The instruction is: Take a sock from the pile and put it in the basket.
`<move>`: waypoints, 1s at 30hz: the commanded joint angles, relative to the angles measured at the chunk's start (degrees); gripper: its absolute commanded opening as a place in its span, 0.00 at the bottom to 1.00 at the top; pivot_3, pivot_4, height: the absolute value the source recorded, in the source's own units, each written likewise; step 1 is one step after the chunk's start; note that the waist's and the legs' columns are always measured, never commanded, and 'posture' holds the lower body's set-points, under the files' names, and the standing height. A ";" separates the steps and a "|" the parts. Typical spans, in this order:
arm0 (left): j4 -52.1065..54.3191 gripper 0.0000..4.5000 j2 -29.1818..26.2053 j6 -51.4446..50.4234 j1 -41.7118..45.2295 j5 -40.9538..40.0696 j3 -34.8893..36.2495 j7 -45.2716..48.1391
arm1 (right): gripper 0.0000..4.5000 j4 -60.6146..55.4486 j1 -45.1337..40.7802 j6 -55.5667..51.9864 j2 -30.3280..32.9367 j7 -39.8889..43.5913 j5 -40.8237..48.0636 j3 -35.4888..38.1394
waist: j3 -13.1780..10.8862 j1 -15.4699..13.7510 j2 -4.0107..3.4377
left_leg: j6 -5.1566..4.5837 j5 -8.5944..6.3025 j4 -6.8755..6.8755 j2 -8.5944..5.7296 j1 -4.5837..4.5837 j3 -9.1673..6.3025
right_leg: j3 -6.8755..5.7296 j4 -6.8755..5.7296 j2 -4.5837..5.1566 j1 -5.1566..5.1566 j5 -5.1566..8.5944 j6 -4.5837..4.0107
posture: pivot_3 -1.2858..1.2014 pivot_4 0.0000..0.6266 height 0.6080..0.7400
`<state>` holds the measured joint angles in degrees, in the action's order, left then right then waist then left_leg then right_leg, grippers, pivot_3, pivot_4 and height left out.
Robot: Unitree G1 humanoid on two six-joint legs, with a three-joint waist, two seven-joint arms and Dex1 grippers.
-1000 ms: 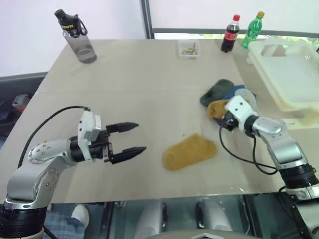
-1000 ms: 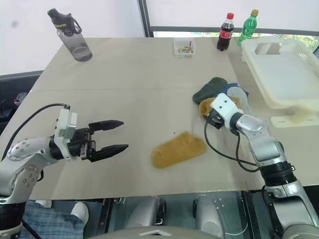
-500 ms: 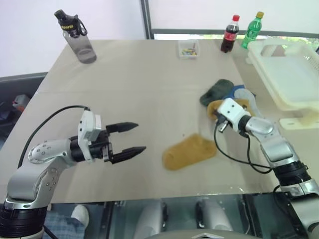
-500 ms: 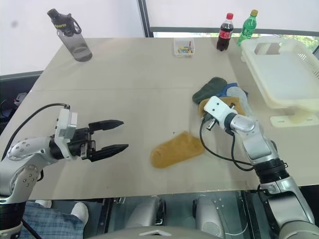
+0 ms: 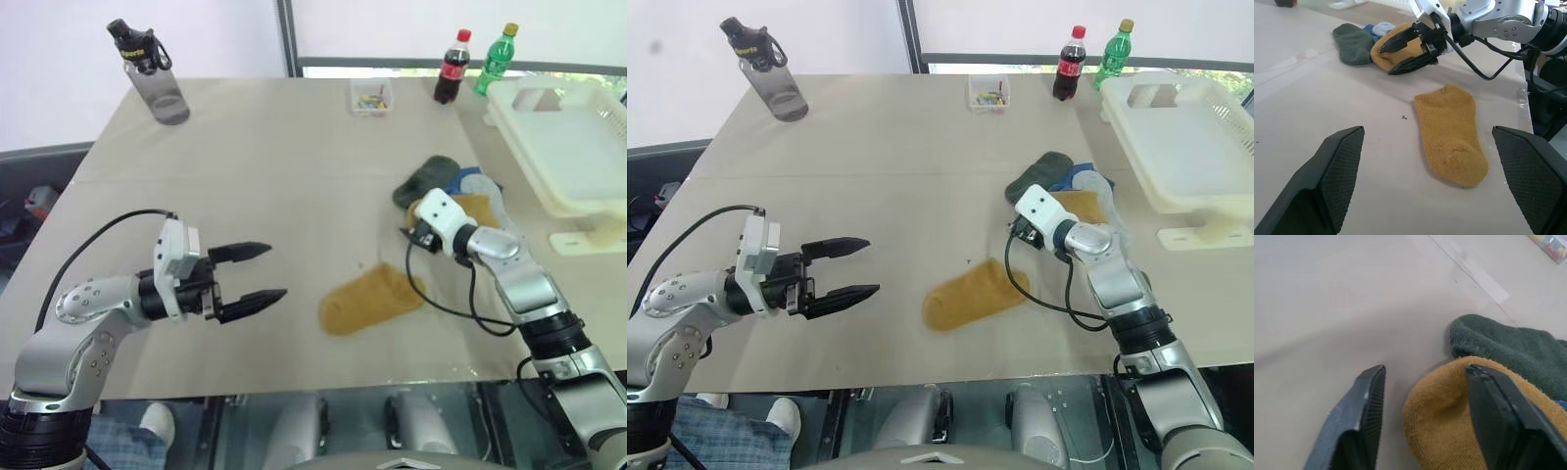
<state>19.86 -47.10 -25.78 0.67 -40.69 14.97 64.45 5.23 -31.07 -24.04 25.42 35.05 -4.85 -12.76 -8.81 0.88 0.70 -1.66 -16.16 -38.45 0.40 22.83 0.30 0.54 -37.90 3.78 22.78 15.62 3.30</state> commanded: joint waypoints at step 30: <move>2.86 1.00 0.34 0.59 -1.40 -0.40 0.86 -1.06 | 0.01 -8.36 -3.52 -7.75 -14.02 2.55 1.10 -12.01 | 0.00 0.40 0.00 | 0.01 0.01 -0.02 0.03 -0.02 0.01 | 0.05 -0.08 -0.09 0.05 0.00 0.00 | 0.52 0.24 1.00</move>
<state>20.83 -46.73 -25.82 -0.33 -40.69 14.57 63.45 -2.18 -32.65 -33.20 12.39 37.20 -3.95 -23.60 -8.81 1.28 0.70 -1.64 -16.15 -38.48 0.44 22.81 0.31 0.59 -37.98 3.67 22.83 15.61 3.30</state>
